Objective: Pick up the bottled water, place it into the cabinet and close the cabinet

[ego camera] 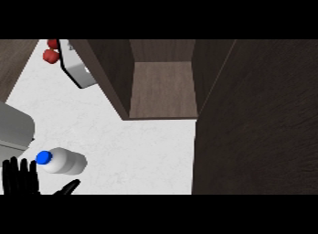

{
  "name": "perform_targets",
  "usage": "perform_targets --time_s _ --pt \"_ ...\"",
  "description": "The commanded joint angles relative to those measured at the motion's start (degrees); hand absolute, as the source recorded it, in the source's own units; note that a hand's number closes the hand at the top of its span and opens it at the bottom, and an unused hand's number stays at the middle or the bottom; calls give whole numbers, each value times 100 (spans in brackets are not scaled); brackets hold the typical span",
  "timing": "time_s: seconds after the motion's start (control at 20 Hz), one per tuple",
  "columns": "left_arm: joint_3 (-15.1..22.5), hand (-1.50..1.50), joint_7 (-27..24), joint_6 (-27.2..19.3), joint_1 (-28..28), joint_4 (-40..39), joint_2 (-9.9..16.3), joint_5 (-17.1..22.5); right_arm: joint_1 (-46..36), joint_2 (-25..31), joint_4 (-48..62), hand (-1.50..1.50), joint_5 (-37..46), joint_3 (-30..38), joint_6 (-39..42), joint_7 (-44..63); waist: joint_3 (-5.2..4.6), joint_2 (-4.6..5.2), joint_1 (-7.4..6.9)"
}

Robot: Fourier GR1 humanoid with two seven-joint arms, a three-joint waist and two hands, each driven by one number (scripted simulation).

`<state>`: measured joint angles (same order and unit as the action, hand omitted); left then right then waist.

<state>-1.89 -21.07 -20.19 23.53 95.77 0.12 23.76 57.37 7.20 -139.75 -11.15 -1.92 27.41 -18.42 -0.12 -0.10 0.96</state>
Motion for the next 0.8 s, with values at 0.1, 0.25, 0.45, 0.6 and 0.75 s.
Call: perform_targets --time_s 0.1,0.25,0.45,0.6,0.75 --pt "-283 -150 -705 204 -534 -1207 -10 272 432 104 -1172 -150 -698 307 -55 464 -1 16 -32" --pt "-426 -150 -1083 506 -672 -1868 -10 416 828 123 -1242 -150 -606 336 183 107 -5 5 15" --pt "-661 -150 -1259 493 -1214 -2527 -9 365 717 19 -1054 -150 -365 225 244 7 0 8 11" --pt "-953 -150 -1277 576 -1535 -2897 100 444 821 229 -804 -150 -852 848 480 -295 2 9 15" --pt "-1171 -150 -1700 1083 -1478 -3606 225 549 1091 -64 -973 -150 -320 432 457 -430 -4 5 34"
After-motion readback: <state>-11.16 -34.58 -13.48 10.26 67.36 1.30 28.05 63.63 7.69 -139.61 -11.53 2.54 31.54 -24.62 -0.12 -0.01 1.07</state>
